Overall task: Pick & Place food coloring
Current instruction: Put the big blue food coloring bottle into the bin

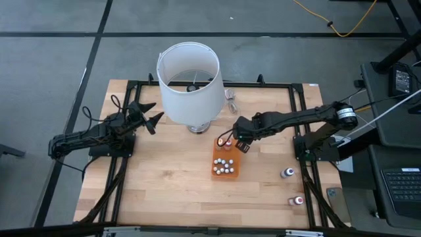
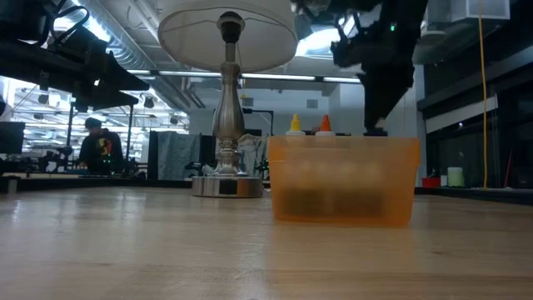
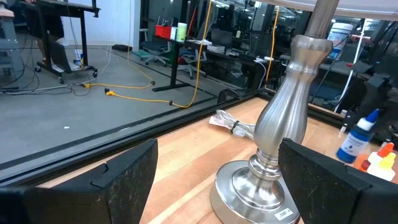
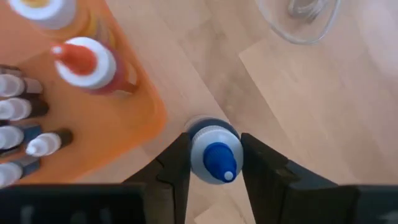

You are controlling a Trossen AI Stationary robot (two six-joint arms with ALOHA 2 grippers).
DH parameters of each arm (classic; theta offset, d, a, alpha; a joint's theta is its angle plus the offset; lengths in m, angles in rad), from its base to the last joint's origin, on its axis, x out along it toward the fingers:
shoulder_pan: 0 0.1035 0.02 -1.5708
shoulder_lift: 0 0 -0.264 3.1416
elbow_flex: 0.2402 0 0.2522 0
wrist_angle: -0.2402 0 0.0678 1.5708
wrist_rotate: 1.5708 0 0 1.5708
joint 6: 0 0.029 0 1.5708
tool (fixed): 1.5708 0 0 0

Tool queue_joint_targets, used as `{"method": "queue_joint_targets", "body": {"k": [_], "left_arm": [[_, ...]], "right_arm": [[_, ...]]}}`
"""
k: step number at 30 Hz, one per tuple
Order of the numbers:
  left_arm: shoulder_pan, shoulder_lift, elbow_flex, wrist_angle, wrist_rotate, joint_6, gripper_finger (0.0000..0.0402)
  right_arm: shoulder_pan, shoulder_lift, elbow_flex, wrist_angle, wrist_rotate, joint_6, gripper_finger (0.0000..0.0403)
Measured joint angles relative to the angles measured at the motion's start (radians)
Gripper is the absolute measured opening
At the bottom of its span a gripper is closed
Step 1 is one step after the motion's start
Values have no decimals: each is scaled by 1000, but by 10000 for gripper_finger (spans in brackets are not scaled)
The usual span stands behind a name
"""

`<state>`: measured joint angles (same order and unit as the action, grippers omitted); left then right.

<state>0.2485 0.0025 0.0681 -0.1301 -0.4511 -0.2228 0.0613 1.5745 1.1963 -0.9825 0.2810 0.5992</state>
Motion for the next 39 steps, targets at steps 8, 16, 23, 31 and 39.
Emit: {"method": "queue_joint_targets", "body": {"k": [8,16,23,31,39], "left_arm": [[0,0,0,0,0,0,322],[0,0,0,0,0,0,322],[0,0,0,0,0,0,322],[0,0,0,0,0,0,322],[0,0,0,0,0,0,322]], "right_arm": [[63,0,121,-142,19,22,122],[130,10,230,-178,25,53,122],[161,93,310,-169,25,47,122],[160,151,294,-109,9,21,122],[160,153,189,7,-13,23,122]]}}
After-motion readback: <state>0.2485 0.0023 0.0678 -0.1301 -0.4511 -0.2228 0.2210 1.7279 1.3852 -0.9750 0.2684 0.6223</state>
